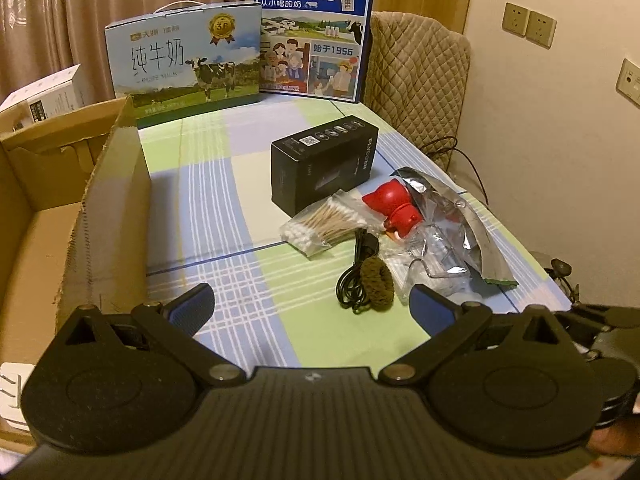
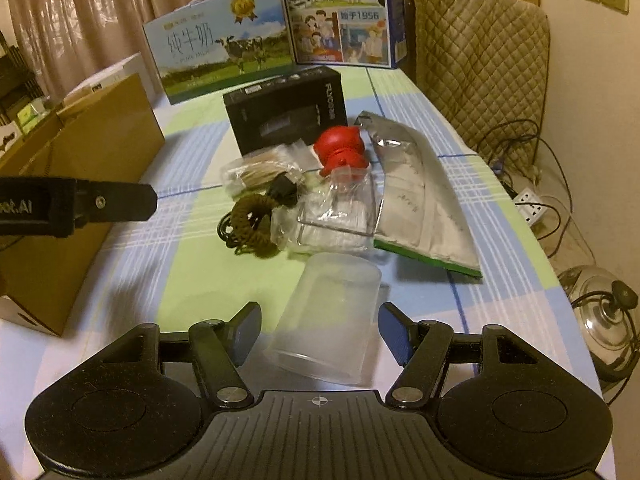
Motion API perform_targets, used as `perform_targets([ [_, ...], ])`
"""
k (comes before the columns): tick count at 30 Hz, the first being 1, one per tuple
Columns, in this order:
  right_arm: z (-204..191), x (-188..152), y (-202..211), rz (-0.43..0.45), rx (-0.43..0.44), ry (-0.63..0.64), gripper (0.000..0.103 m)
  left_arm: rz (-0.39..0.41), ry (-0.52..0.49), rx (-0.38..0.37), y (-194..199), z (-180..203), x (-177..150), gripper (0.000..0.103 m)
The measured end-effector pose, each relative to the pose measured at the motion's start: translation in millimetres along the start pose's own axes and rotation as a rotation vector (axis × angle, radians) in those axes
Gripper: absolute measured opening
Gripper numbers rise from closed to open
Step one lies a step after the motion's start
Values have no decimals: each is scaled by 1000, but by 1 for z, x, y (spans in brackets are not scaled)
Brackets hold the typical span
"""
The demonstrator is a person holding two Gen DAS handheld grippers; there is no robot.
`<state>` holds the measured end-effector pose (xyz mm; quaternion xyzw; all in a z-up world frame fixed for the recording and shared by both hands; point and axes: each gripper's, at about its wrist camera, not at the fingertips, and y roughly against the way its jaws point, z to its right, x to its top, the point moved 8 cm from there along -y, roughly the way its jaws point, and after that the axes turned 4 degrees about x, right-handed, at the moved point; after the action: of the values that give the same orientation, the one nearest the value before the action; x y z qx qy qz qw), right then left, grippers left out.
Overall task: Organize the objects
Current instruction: 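Grasp the clear plastic cup with the right tool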
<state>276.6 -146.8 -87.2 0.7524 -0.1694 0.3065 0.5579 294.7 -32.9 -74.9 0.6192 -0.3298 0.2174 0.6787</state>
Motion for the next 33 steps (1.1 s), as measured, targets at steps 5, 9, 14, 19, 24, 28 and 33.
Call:
perform_targets([
  [5,0,-3,-10,-15,-25,-2,62,-17,7,-6,-6,-2,-2,102],
  [9,1,-1,-12,-18,-35,-4,61,-23,12,-12,-8,-3,-4,102],
  [14,1,0,-14,-20,-38,2,57,-25,12,-16,-9,-2,-3,102],
  [19,1,0,-14,-26,-49,20,49,-31,13,-19,-11,0,-4,102],
  [24,-1,4,-9,-15,-38,16,47,-35,16,-19,-12,-1,-5,102],
  [28,-1,1,-12,-37,-32,15,48,-33,16,-14,-13,-2,-6,102],
  [33,-1,-1,-16,-34,-57,51,49,-40,19,-14,-14,-2,-7,102],
])
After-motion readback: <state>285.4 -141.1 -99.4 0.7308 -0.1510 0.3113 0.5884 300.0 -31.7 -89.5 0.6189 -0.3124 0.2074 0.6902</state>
